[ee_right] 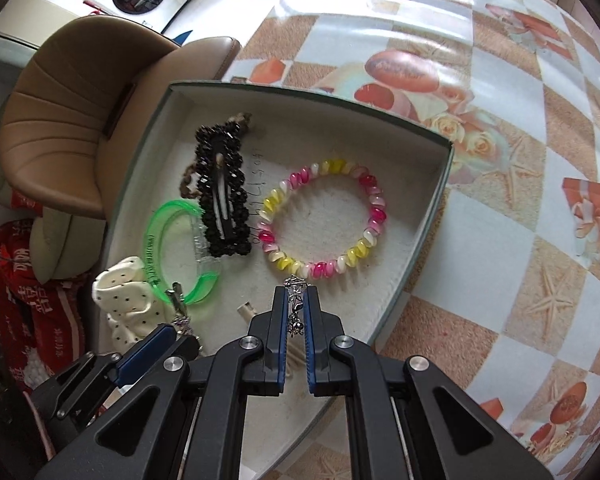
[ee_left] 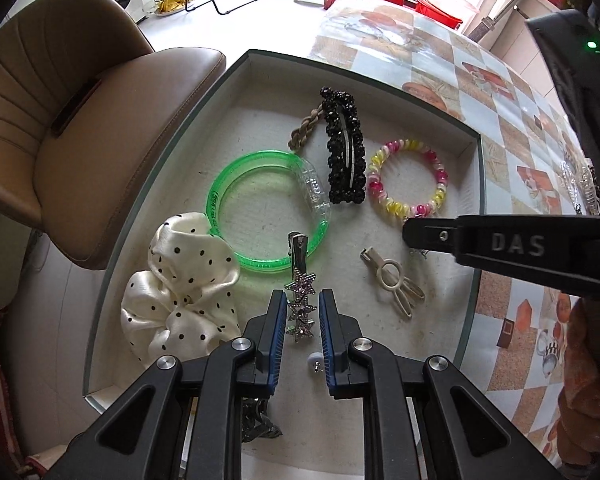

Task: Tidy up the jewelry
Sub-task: 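Open the right tool to drop the charm while the left tool releases the star pin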

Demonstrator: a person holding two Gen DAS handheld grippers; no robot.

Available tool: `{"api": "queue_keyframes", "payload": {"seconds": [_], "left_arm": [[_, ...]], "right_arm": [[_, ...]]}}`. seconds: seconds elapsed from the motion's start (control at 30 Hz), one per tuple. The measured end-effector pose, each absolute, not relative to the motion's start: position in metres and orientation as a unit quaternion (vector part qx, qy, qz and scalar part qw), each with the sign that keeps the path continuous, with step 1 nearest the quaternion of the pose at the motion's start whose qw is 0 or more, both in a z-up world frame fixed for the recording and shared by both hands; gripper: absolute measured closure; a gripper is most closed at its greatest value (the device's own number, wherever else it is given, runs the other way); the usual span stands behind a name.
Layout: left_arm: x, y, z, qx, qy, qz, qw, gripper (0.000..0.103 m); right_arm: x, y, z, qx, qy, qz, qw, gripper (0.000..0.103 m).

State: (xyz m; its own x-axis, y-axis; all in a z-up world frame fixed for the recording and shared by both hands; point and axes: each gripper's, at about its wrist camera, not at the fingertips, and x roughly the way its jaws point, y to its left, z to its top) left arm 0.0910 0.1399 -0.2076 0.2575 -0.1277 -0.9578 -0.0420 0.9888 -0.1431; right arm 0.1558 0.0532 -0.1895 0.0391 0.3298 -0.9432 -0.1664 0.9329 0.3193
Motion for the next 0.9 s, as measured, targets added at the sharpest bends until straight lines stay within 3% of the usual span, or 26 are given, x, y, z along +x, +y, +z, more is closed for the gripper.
{"api": "queue_keyframes", "payload": {"seconds": [0.4,0.47,0.53,0.6,0.9], "left_arm": [[0.089,0.136,-0.199,-0.057,0.609,-0.023,0.791,0.082],[0.088,0.136,-0.192,-0.057,0.606,-0.022,0.793,0.082],[0.087,0.137,-0.186,-0.058,0.604,-0.023,0.794,0.082],[0.086,0.138,-0.18,-0.057,0.603,-0.021,0.795,0.082],[0.067,0.144,-0.154,-0.057,0.594,-0.014,0.803,0.082]], "right_arm": [[0.167,0.056,-0.181,0.073,0.675,0.172,0.714,0.094],[0.166,0.055,-0.171,0.077,0.671,0.177,0.716,0.088],[0.164,0.054,-0.16,0.078,0.665,0.179,0.721,0.063],[0.163,0.052,-0.15,0.081,0.657,0.181,0.727,0.052],[0.139,0.036,-0.116,0.097,0.649,0.166,0.736,0.04]]}}
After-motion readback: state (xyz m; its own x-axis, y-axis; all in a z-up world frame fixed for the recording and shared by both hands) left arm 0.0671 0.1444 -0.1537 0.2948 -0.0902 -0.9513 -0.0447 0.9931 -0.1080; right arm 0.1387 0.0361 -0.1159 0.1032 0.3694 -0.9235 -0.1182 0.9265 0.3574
